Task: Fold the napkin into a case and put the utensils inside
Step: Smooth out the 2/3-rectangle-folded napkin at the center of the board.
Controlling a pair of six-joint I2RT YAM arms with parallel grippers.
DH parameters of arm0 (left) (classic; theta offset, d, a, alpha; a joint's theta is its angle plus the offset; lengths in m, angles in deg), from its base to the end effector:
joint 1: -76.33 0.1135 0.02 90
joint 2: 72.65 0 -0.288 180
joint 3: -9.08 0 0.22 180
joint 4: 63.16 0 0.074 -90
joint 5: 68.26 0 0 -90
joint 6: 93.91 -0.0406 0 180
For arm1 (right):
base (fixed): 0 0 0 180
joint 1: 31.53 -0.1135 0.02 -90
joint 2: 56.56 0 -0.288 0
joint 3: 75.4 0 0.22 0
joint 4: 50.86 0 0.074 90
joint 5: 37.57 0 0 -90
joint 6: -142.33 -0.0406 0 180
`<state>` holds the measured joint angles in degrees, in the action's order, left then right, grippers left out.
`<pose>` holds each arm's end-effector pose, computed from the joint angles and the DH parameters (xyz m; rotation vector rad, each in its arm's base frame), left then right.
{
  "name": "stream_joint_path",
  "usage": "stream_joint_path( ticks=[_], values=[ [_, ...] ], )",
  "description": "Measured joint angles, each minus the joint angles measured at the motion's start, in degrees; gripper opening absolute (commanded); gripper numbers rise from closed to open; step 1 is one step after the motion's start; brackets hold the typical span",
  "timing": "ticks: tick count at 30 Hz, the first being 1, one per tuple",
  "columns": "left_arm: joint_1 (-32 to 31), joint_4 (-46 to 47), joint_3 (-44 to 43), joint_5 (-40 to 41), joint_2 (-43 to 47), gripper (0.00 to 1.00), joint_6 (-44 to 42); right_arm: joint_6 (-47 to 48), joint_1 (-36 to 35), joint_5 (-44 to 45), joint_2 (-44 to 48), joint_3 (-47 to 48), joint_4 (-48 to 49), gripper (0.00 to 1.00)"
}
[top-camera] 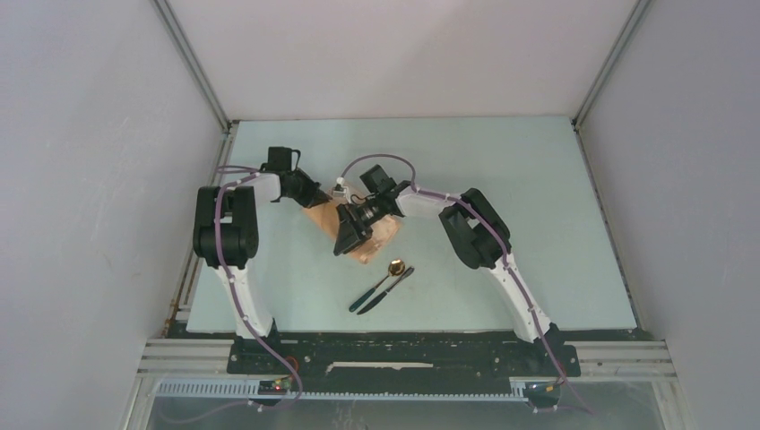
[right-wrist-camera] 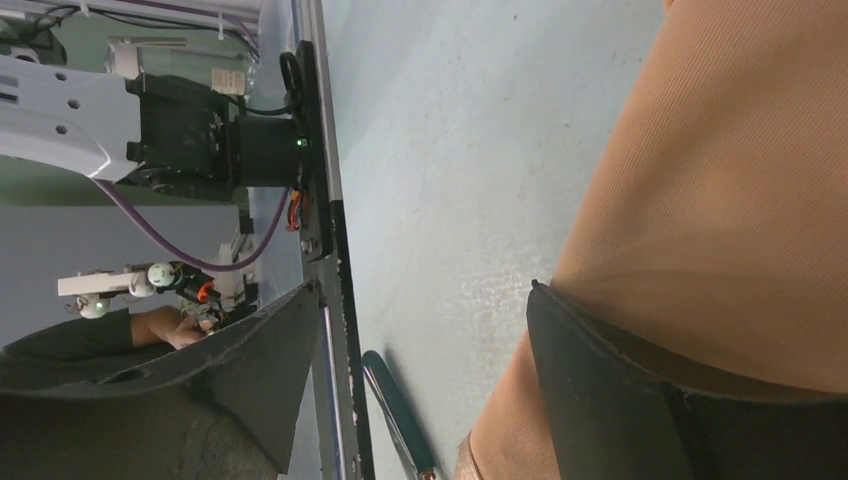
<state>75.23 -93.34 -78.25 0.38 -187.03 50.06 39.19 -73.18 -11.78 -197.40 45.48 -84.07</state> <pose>0.3950 -0.0224 0.1818 -1.0632 2.4734 -0.8149 0.3531 0.3630 0.1469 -1.1289 2.3091 1.7870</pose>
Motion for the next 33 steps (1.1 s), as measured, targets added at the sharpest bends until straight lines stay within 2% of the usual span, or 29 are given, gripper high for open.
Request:
stream_joint_path(
  ticks=[1, 4, 6, 9, 10, 13, 14, 18, 20, 21, 22, 26, 33],
  values=[
    [0.00, 0.07, 0.09, -0.04, 0.00, 0.13, 0.04, -0.24, 0.11, -0.48, 0.09, -0.57, 0.70, 0.84],
    [0.02, 0.11, 0.20, -0.13, 0.00, 0.42, 0.02, -1.55, 0.46, -0.59, 1.03, -2.82, 3.48, 0.84],
    [0.02, 0.24, 0.20, -0.33, 0.02, 0.55, -0.59, -2.86, 0.61, -0.59, 1.55, -4.26, 5.35, 0.84],
    [0.02, -0.50, 0.20, -0.87, 1.46, 0.67, -2.03, -4.39, 0.72, -0.50, 2.27, -6.25, 8.13, 0.84],
    [0.02, -1.31, 0.22, -0.87, 2.80, 0.78, -2.95, -4.83, 0.74, -0.39, 2.49, -6.75, 8.81, 0.84],
    [0.20, -2.14, 2.05, -0.66, 9.35, 0.82, -5.01, -6.14, 0.79, -0.26, 2.75, -7.74, 10.56, 0.84],
    [0.28, -2.21, 3.17, -0.44, 11.98, 0.77, -5.20, -6.54, 0.81, -0.26, 2.75, -7.85, 10.91, 0.84],
    [2.64, 4.31, 12.44, -1.27, 23.54, 0.40, -3.52, -7.61, 0.81, -0.17, 2.75, -7.91, 11.50, 0.84],
    [5.05, 11.93, 18.78, -3.21, 25.16, 0.23, -0.98, -8.04, 0.81, -0.17, 2.75, -8.04, 11.87, 0.84],
    [5.99, 15.21, 21.20, -4.17, 24.17, 0.10, 0.76, -8.24, 0.81, -0.17, 2.75, -8.04, 12.04, 0.84],
    [6.80, 18.62, 23.32, -4.90, 22.47, 0.05, 2.43, -8.35, 0.81, -0.15, 2.75, -8.04, 12.09, 0.84],
    [7.32, 29.94, 29.99, -7.17, 14.01, 0.01, 8.17, -8.70, 0.81, -0.07, 2.75, -8.04, 12.13, 0.84],
    [6.43, 42.51, 32.04, -9.33, 9.66, 0.00, 13.29, -8.68, 0.81, 0.02, 2.75, -8.04, 12.02, 0.85]
  ],
)
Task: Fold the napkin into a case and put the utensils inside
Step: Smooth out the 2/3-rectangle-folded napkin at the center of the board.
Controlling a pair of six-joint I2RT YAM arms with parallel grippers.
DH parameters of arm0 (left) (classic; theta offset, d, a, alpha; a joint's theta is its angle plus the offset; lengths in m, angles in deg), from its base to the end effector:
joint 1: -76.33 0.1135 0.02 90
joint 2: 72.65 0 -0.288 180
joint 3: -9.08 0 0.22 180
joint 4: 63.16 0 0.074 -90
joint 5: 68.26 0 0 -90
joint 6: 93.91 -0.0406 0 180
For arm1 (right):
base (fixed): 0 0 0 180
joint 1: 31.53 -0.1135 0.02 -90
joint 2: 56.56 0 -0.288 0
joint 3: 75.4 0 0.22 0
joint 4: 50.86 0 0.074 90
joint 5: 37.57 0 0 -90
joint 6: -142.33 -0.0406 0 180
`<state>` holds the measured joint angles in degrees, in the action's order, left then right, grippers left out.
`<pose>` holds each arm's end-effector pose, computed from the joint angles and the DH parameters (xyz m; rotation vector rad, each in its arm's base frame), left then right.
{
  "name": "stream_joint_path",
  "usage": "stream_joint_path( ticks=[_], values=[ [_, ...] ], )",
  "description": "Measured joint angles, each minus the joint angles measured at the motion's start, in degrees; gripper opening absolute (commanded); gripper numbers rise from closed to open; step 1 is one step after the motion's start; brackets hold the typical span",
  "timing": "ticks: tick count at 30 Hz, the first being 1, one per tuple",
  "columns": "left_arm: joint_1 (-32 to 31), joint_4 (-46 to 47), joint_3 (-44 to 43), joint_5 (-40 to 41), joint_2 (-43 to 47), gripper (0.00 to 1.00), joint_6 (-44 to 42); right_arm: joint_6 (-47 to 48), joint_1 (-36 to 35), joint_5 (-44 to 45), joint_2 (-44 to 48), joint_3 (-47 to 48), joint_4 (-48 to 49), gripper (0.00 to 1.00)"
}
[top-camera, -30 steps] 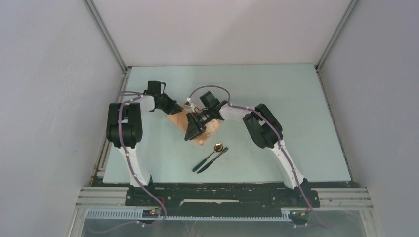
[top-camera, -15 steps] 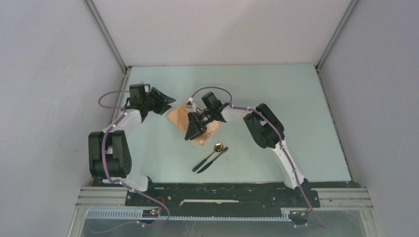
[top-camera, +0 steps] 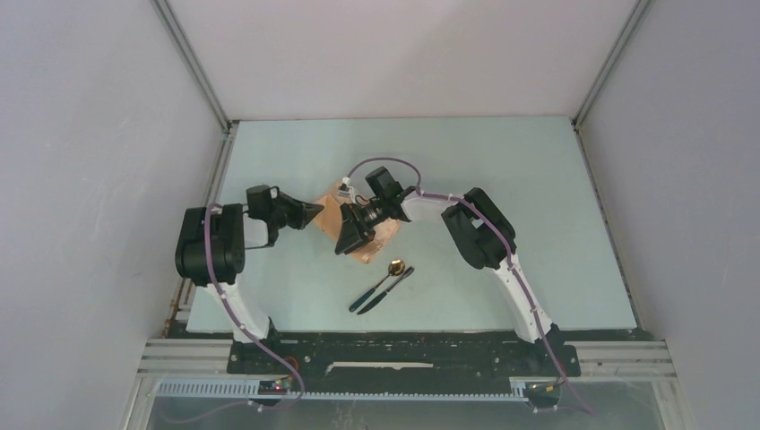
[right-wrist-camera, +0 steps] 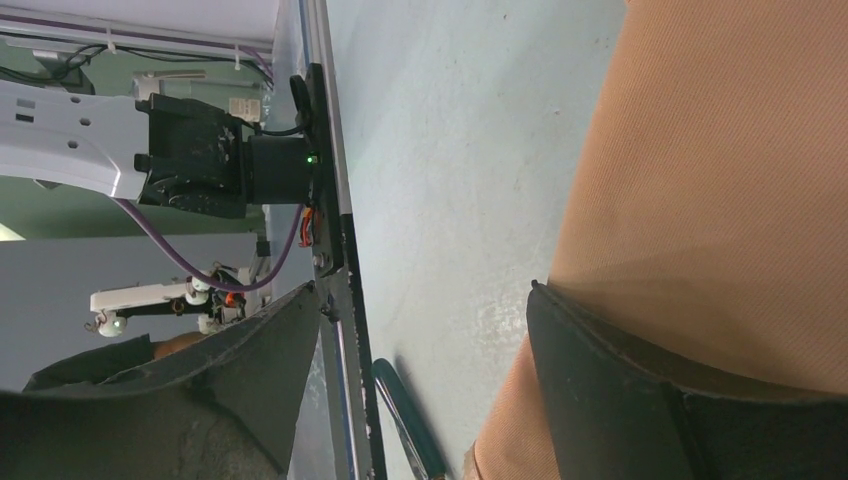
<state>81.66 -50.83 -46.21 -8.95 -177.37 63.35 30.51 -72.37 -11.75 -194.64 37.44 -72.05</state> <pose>0.3237 0.0094 0.1592 -1.1350 2.0885 -1.1570 0.3517 0.3523 0.1457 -1.0115 2.3174 1.8234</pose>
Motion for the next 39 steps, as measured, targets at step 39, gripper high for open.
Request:
stream_joint_path(
  ticks=[39],
  values=[
    [3.13, 8.81, 1.73, -4.50, -5.88, 0.00, 5.42, 3.26, -1.99, 5.07, -10.86, 24.70, -13.88, 0.92]
  ],
)
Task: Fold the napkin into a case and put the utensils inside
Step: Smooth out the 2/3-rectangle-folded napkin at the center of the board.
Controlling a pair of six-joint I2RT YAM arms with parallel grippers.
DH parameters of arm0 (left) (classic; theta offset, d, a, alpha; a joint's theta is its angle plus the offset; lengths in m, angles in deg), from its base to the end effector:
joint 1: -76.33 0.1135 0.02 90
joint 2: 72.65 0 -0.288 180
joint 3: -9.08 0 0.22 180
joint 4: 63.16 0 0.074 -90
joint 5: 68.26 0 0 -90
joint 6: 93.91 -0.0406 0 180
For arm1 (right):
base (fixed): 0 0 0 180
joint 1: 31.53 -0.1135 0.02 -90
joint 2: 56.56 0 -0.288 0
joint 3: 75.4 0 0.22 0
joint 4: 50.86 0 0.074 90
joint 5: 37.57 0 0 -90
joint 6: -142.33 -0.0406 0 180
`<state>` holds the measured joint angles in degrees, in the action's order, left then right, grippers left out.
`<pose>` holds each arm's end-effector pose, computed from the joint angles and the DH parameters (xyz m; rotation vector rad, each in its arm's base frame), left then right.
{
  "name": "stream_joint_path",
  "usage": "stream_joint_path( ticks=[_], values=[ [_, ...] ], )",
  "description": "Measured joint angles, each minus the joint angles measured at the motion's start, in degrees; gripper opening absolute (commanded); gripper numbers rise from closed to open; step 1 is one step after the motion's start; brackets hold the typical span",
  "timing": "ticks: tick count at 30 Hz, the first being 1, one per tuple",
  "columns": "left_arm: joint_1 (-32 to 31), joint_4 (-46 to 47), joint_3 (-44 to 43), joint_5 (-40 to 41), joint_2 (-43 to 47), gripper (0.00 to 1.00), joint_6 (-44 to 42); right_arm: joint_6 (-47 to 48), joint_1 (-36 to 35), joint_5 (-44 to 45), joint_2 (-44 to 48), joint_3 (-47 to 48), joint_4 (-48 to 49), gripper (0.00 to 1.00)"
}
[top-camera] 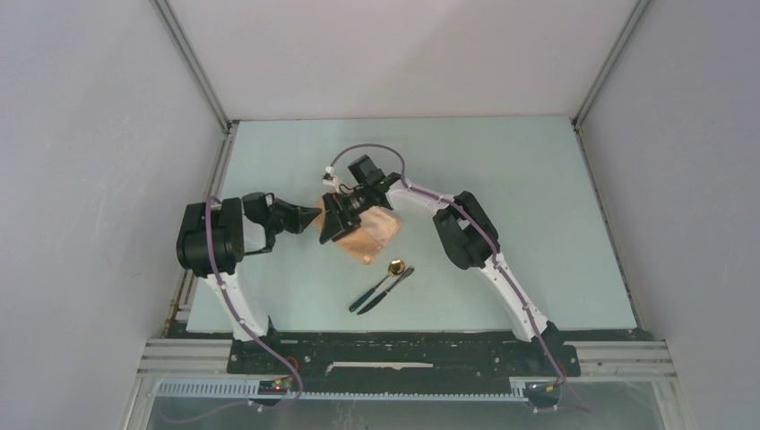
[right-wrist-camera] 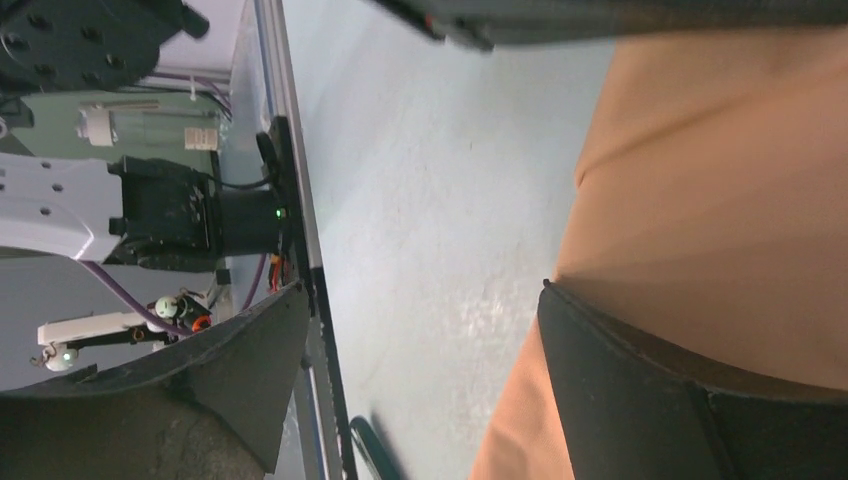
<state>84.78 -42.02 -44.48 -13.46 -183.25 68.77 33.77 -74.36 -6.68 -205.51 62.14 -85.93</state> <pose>0.3277 0.0250 0.1356 -1.2353 2.0267 -1.2655 0.3780 0.3979 0.1497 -1.0659 2.2975 1.7078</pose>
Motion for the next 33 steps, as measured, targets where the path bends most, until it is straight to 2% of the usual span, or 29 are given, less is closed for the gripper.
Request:
stream_joint_path(
  ticks=[9, 20, 22, 27, 29, 33],
  values=[
    [0.00, 0.04, 0.00, 0.02, -0.07, 0.00, 0.46, 7.74, -0.37, 0.28, 9.57, -14.12, -6.73, 0.91],
    [0.00, -1.62, -1.05, 0.04, -0.11, 0.02, 0.20, 7.34, 1.29, 0.83, 20.65, -33.64, 1.38, 0.90],
    [0.00, -3.34, -1.88, 0.04, 0.07, 0.09, -0.72, 7.06, 2.62, 2.34, 23.52, -36.65, 1.92, 0.90],
    [0.00, -11.43, -3.72, 0.79, 4.20, 0.38, -4.13, 4.37, 4.83, 9.25, 32.02, -43.25, 1.88, 0.89],
    [-0.02, -15.61, -4.96, 1.18, 7.32, 0.44, -6.29, 2.01, 5.29, 13.77, 35.01, -44.94, 2.01, 0.88],
    [-0.57, -23.06, -8.57, 2.43, 13.75, 0.47, -10.40, -3.02, 5.62, 21.35, 37.66, -46.64, 3.87, 0.79]
  ],
)
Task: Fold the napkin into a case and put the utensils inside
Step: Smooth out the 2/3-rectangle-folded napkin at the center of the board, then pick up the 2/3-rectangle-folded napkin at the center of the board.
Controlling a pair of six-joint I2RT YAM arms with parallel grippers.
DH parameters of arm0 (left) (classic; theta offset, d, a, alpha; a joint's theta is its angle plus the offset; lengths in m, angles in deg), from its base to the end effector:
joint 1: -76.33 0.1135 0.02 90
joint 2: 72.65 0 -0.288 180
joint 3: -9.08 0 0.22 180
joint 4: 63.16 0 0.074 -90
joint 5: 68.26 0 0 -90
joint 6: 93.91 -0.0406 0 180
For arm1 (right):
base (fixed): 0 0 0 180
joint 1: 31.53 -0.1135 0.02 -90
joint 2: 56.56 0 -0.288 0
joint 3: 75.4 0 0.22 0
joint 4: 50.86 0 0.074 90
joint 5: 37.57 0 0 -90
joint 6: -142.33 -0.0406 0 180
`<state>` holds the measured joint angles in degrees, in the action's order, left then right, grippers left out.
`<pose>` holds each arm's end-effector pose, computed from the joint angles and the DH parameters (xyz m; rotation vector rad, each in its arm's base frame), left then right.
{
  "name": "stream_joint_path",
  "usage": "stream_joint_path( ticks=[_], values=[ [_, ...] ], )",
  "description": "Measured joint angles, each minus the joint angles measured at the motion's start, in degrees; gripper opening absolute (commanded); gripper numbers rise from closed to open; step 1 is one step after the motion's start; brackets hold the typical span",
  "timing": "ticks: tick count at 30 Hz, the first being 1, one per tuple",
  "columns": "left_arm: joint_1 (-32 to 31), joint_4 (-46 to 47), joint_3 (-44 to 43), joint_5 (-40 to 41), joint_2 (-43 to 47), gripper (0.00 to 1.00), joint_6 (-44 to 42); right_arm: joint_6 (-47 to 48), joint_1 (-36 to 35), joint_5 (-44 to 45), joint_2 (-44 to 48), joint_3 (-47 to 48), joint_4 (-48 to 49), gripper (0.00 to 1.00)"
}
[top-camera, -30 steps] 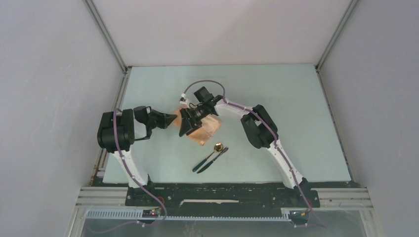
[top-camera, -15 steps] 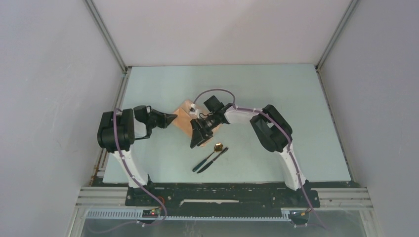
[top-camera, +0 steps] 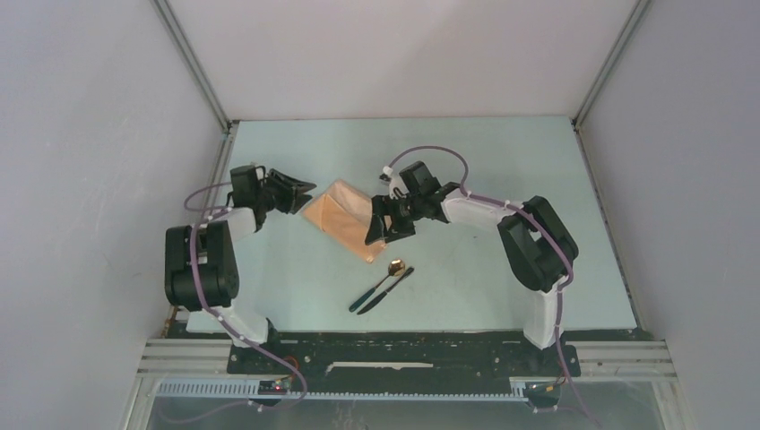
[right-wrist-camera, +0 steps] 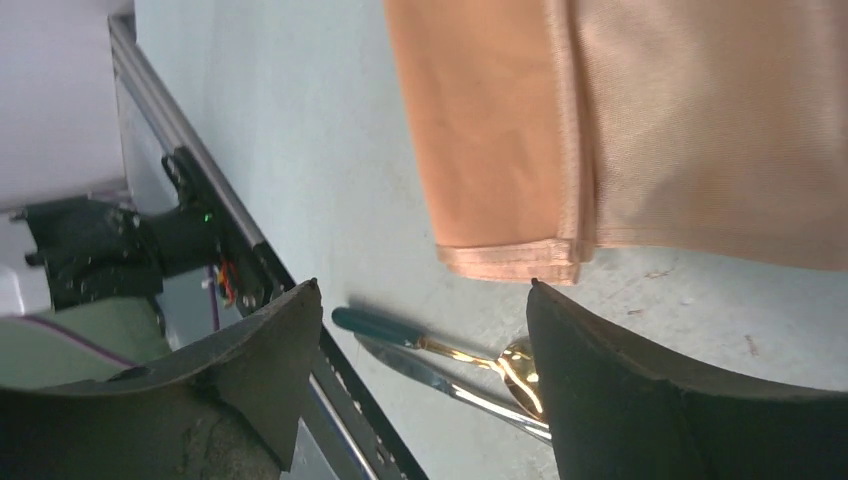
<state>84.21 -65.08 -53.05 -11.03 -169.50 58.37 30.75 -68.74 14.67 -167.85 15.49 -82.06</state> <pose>0.3219 0.0224 0.2096 -1.0495 2.0889 -1.1360 0.3009 0.2597 0.2220 -0.6627 2.5430 1.2235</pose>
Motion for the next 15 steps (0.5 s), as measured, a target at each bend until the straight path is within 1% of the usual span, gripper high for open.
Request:
stream_joint_path(
  ticks=[3, 5, 6, 10, 13, 15],
  values=[
    [-1.73, -3.98, -1.75, 1.05, 3.72, 0.48, -2.93, -3.58, 0.17, 3.85, -0.02, -0.46, 1.46, 0.71],
    [-3.78, -6.23, -2.08, 1.62, 5.31, 0.44, -4.63, -5.38, 0.28, 5.75, -0.02, -0.63, 1.99, 0.69],
    [-5.09, -7.50, -2.10, 2.10, 5.86, 0.40, -5.62, -6.03, 0.37, 6.51, -0.02, -0.68, 2.23, 0.70],
    [-9.90, -12.11, -2.08, 3.82, 5.92, 0.34, -7.85, -6.36, 1.07, 8.79, -0.02, -0.68, 3.74, 0.77],
    [-12.09, -13.62, -2.10, 4.52, 4.87, 0.25, -8.48, -4.83, 2.60, 8.59, -0.07, -0.48, 4.00, 0.77],
    [-12.94, -14.47, -2.58, 5.29, 2.84, 0.22, -8.79, -3.80, 3.85, 8.07, -0.42, 0.28, 3.65, 0.77]
  ],
)
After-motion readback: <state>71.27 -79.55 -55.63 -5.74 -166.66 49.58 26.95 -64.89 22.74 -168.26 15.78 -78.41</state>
